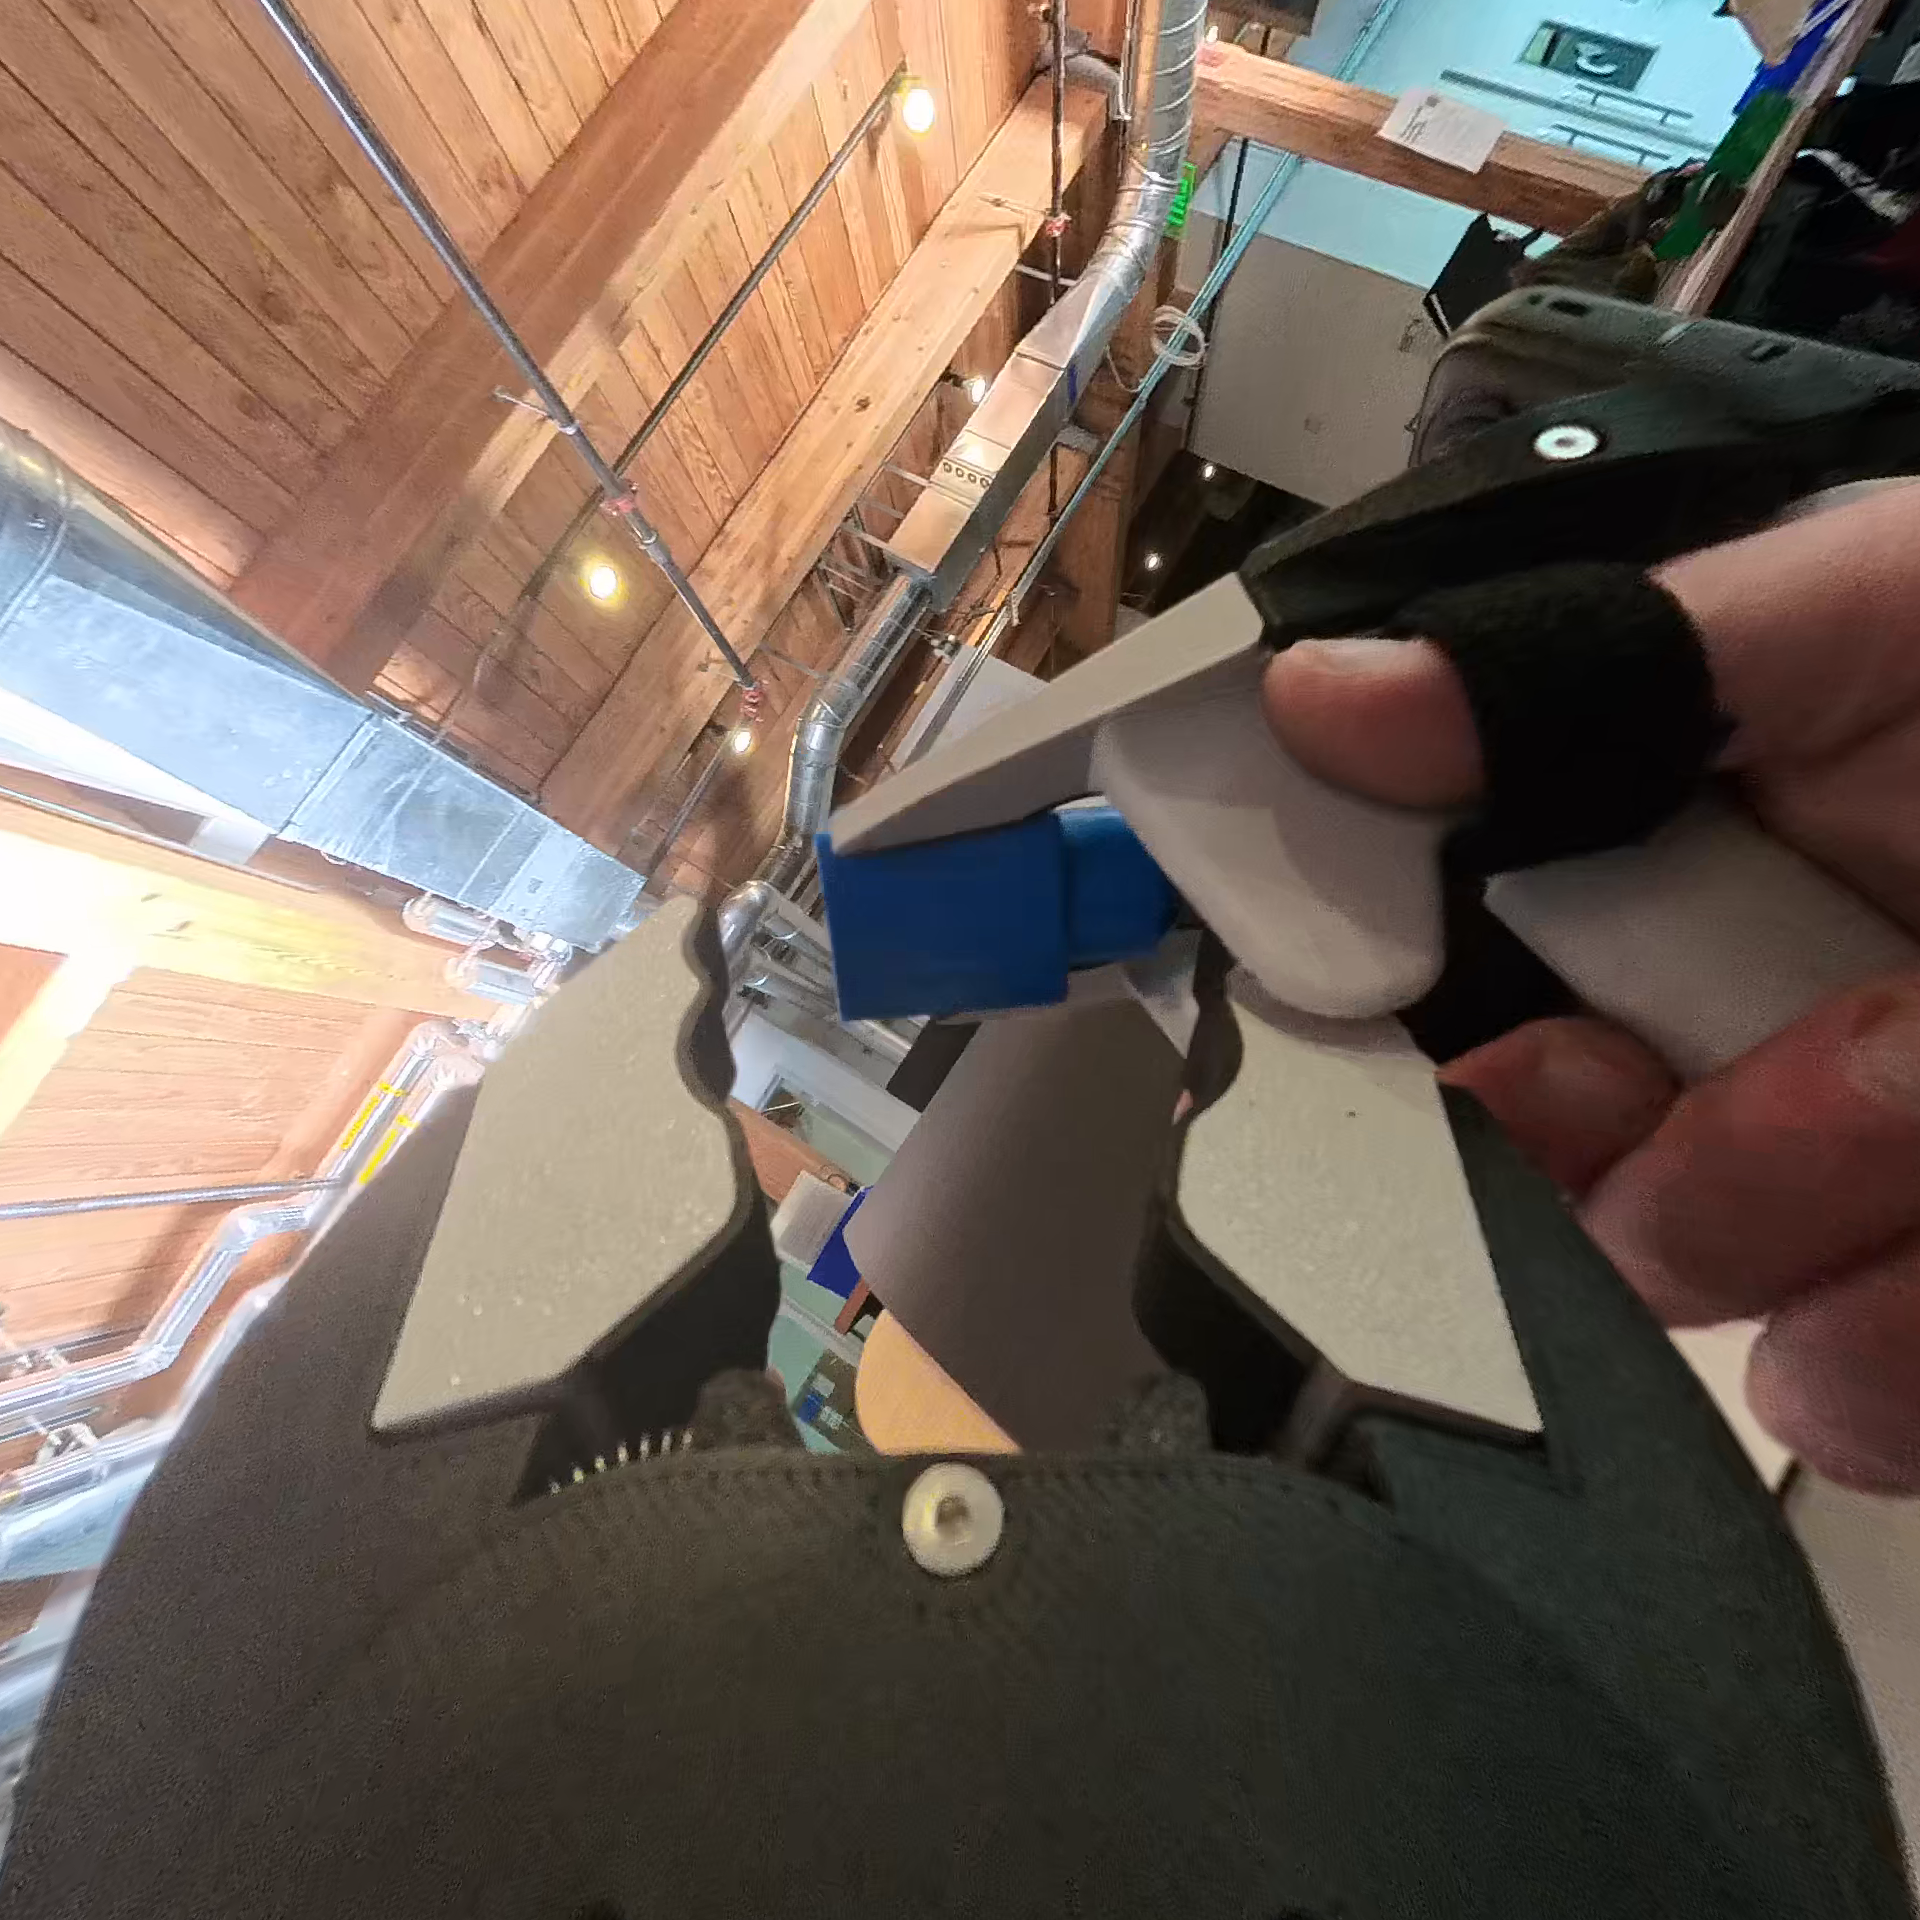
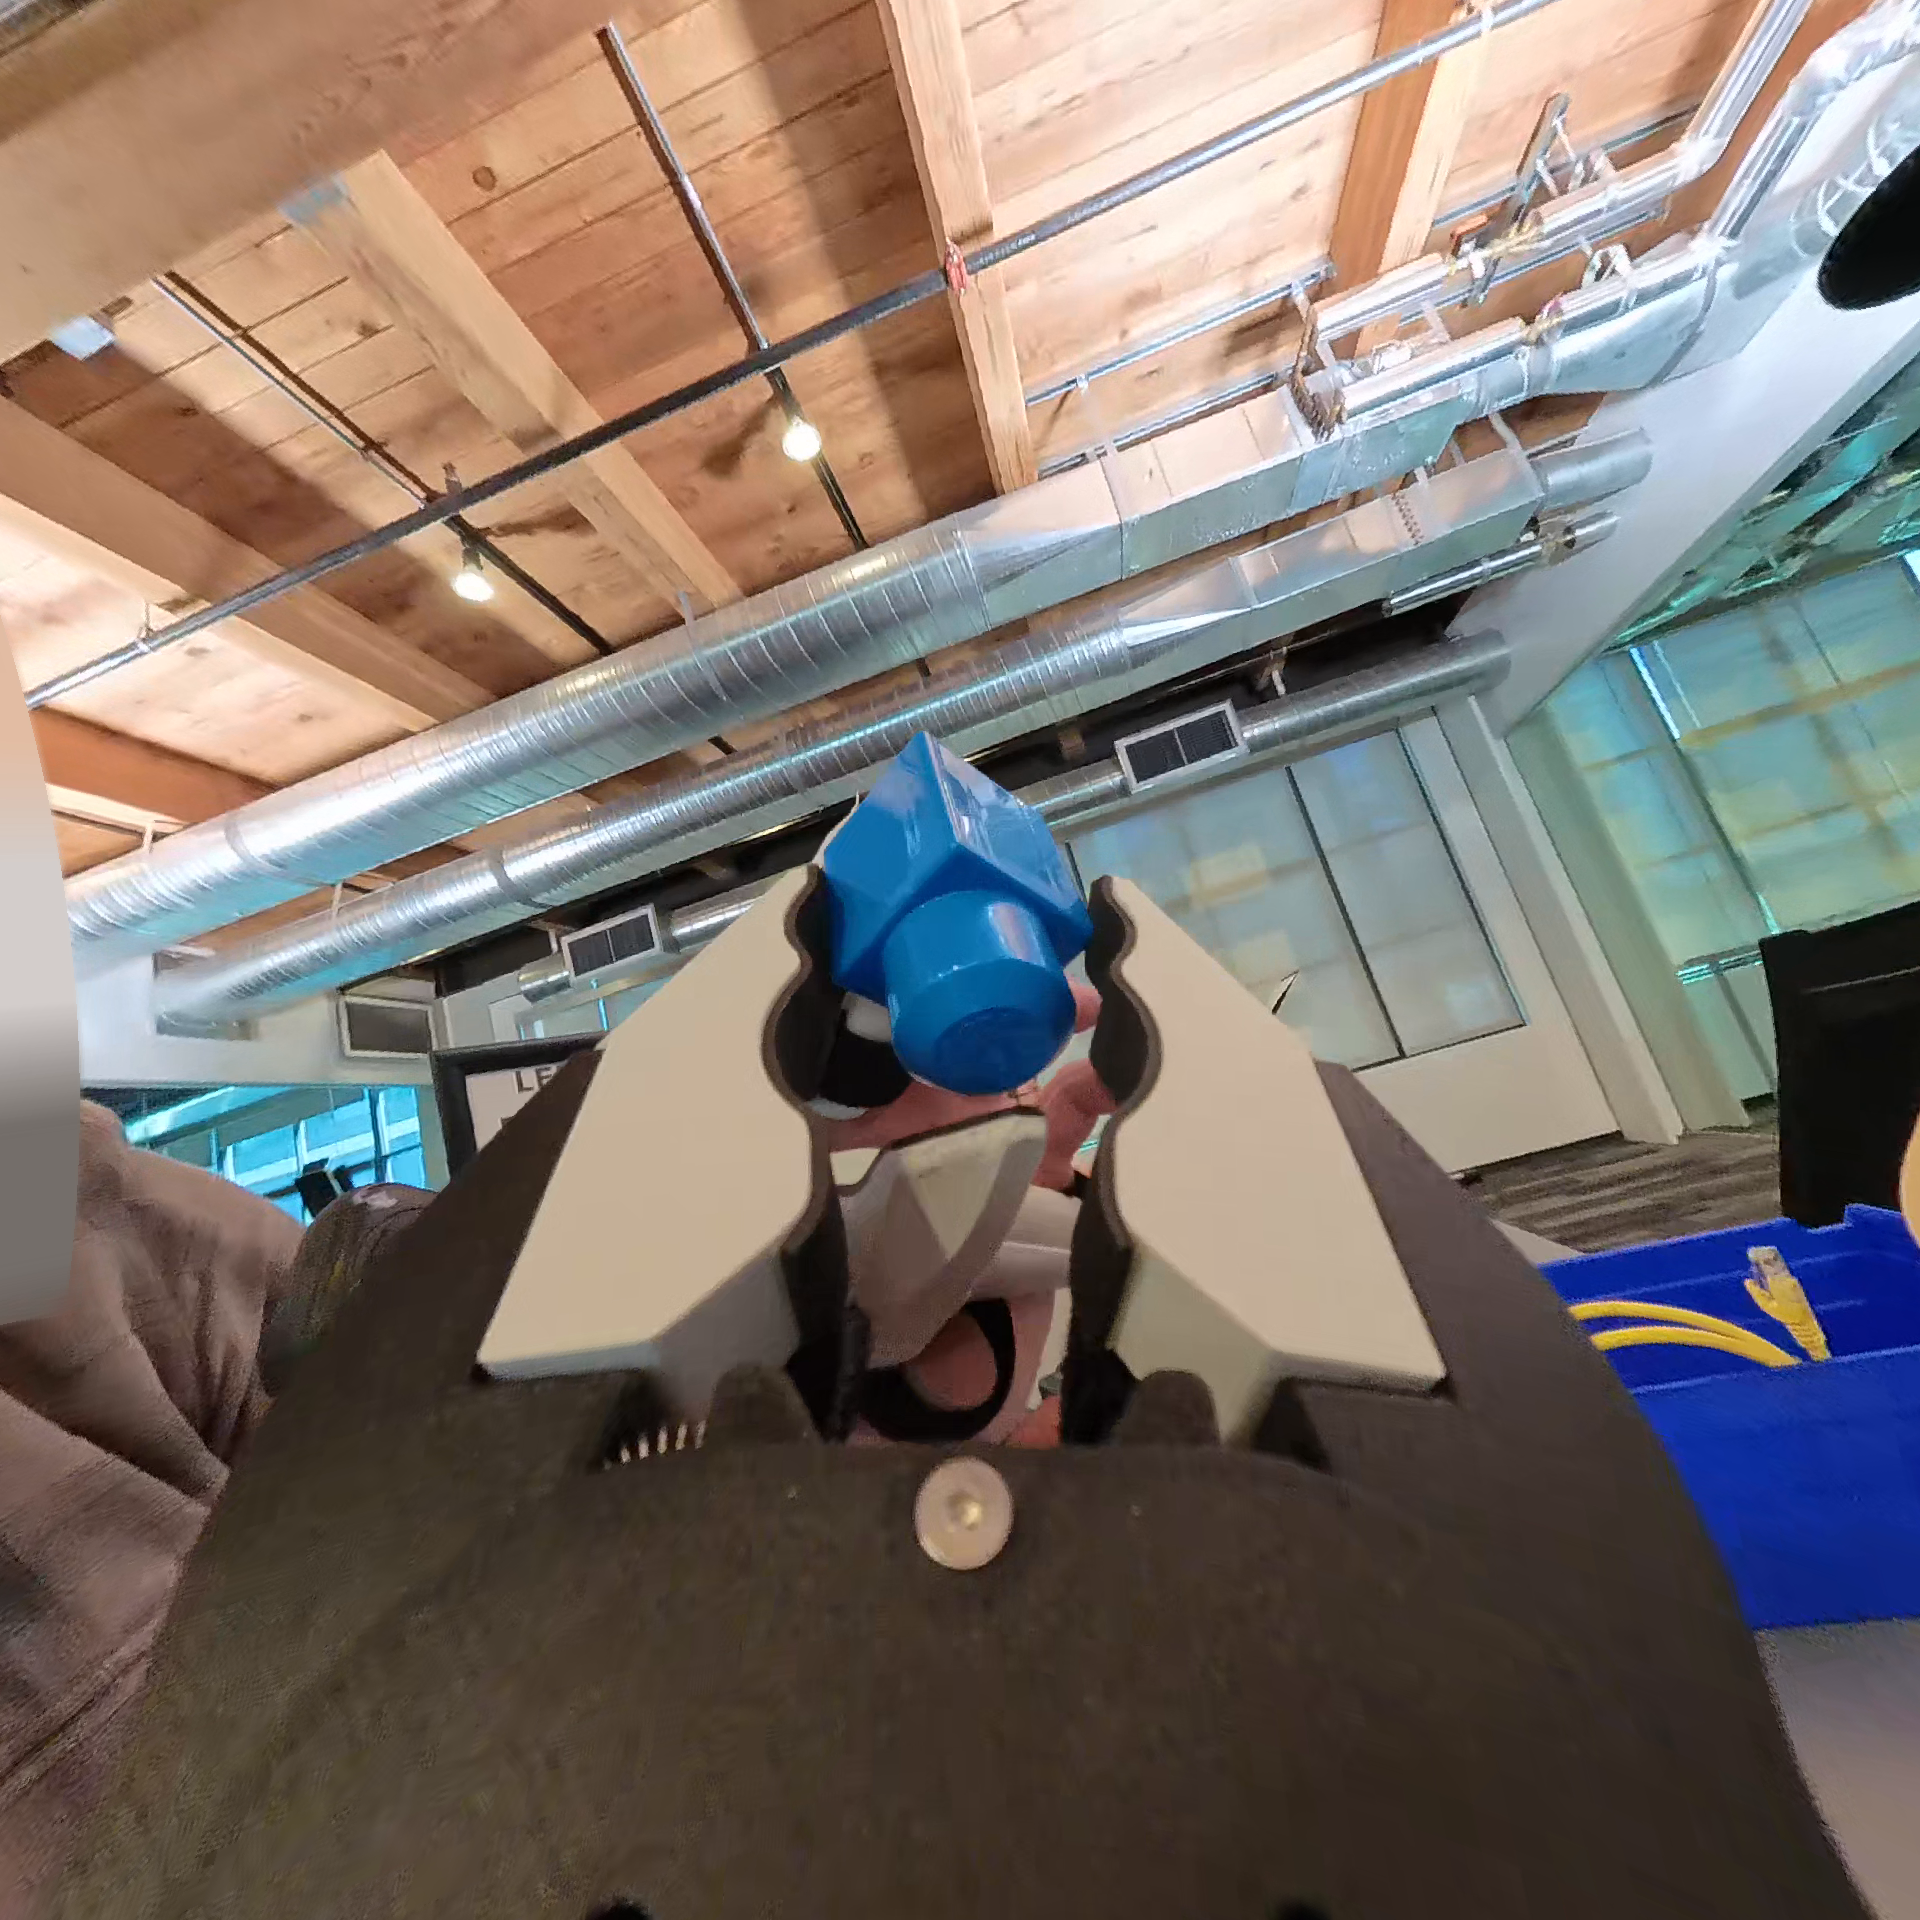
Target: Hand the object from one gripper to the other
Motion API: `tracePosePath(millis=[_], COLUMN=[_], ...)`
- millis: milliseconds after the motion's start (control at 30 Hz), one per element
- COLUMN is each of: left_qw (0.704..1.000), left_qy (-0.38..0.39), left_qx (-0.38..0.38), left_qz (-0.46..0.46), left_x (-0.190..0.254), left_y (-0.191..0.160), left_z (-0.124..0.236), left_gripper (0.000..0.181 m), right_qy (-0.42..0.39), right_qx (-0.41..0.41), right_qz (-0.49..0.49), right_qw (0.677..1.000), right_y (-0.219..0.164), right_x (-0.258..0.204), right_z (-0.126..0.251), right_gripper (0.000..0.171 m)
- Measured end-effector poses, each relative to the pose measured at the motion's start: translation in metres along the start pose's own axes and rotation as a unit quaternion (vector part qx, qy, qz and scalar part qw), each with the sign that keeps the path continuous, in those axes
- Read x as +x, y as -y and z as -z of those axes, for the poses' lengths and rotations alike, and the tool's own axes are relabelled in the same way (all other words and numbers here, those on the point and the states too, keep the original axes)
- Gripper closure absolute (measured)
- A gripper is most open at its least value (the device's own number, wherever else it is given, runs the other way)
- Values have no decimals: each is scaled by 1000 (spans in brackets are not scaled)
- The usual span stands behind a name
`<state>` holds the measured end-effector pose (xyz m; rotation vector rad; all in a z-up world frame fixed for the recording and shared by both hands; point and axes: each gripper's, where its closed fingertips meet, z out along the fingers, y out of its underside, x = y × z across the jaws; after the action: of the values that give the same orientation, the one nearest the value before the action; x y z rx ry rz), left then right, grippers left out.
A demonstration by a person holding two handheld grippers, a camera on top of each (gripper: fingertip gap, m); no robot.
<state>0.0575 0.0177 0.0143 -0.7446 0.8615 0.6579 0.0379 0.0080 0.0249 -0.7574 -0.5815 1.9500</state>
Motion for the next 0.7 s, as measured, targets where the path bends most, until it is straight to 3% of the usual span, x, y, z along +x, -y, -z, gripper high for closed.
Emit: tracePosePath(millis=[267, 533, 633, 700], left_qw=[1000, 999, 999, 995], left_qy=[-2, -12, -36, -94], left_qx=[-10, -1, 3, 14], left_qz=[-16, -30, -41, -40], left_x=[10, 9, 5, 12], left_y=[-4, -1, -2, -2], left_z=[-4, -2, -2, -1], left_gripper=[113, 114, 115, 114], right_qy=[-3, 4, 2, -1], right_qx=[3, -7, -29, -52], right_qz=[-4, 22, 46, 72], right_qw=[1000, 1000, 999, 996], right_y=[-7, -7, -8, -9], right_x=[2, -2, 0, 3], right_z=[1, 0, 0, 1], right_gripper=[124, 123, 111, 111])
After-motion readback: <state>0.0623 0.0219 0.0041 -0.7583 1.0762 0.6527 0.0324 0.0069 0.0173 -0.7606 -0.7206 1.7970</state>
